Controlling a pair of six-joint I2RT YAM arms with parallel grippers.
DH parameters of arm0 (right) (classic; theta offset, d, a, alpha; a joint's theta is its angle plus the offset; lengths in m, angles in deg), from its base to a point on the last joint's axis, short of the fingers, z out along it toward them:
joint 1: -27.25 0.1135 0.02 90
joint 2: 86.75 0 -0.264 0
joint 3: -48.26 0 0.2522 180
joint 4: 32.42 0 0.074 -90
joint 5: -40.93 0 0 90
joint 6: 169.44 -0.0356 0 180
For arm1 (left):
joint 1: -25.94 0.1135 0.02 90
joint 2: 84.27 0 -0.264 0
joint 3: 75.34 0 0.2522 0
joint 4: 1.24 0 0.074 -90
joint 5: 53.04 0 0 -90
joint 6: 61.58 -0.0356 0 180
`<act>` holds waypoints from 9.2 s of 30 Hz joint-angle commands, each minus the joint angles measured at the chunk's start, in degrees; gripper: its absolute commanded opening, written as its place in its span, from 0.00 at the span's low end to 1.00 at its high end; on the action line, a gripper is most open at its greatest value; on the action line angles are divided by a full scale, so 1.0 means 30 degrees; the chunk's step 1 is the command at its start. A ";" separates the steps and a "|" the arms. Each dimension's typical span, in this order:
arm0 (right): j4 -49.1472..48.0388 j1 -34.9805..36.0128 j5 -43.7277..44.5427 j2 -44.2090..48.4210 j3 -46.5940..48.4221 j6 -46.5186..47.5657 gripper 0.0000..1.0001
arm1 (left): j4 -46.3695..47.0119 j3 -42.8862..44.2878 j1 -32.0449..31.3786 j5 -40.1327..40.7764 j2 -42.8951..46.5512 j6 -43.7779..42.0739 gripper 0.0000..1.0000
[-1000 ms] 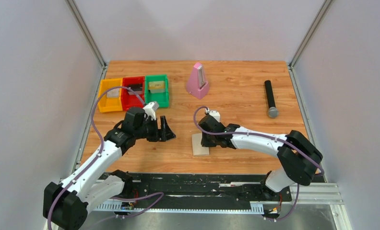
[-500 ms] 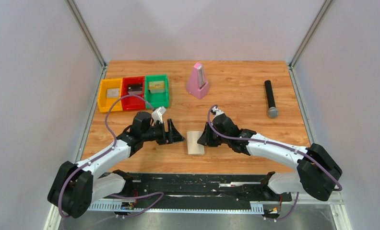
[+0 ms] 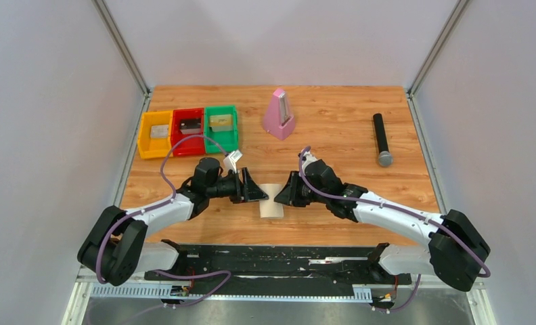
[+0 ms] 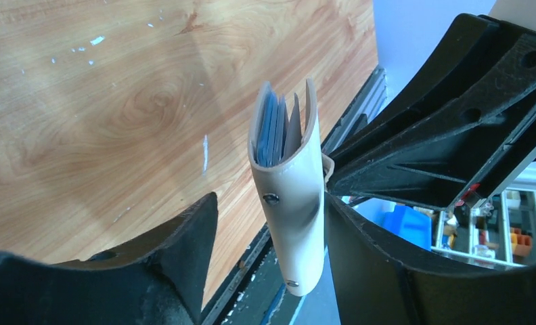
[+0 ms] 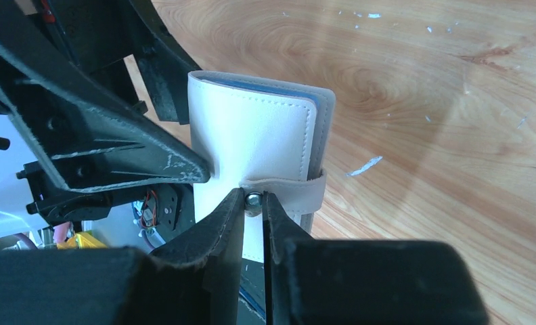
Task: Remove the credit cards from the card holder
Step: Open the card holder at the center of the board.
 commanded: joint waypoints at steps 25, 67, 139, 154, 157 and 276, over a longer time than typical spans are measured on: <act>0.3968 -0.0795 0.1195 0.2002 0.1333 0.0195 0.35 | -0.1408 0.1322 -0.0230 0.0292 -0.0172 -0.1020 0.00; 0.1283 -0.1881 -0.1925 -0.1110 -0.0508 0.2823 0.00 | -0.3575 0.2202 -0.0259 0.1045 0.0051 -0.2583 0.25; 0.3180 -0.3961 -0.2540 0.1867 -0.0120 0.0216 0.39 | -0.6383 0.2906 -0.2340 0.4876 -0.1782 -0.2046 0.00; 0.0009 -0.3434 -0.2755 -0.2309 -0.0878 -0.0588 0.46 | -0.3125 0.0078 -0.2554 0.5177 -0.0098 0.1324 0.21; -0.0262 -0.3436 -0.2893 -0.2774 -0.0858 -0.0570 0.46 | -0.3650 0.0275 -0.2545 0.5308 0.0040 0.0837 0.32; -0.2728 -0.2189 -0.5251 -0.9229 0.3988 -0.1289 0.27 | 0.0396 0.0410 -0.3453 0.1922 0.0235 0.0867 0.34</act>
